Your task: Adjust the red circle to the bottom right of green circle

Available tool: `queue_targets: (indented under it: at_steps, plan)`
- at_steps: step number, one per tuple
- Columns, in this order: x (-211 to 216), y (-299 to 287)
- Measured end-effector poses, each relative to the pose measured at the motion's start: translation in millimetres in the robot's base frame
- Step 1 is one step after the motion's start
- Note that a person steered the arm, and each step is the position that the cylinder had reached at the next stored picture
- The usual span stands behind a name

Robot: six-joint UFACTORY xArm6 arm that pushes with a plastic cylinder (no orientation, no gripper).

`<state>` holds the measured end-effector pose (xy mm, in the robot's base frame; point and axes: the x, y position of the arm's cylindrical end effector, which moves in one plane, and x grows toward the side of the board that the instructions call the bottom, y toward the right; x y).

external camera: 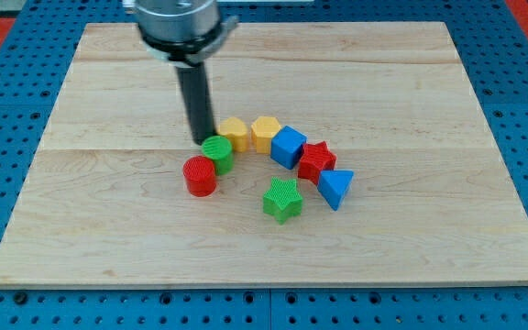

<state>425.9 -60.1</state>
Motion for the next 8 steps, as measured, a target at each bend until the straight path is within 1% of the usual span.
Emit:
queue_targets:
  at_steps: [1,3,4,6,8]
  plan:
    - [0,10]
    - [0,-43]
    - [10,-54]
    - [36,-54]
    - [76,-43]
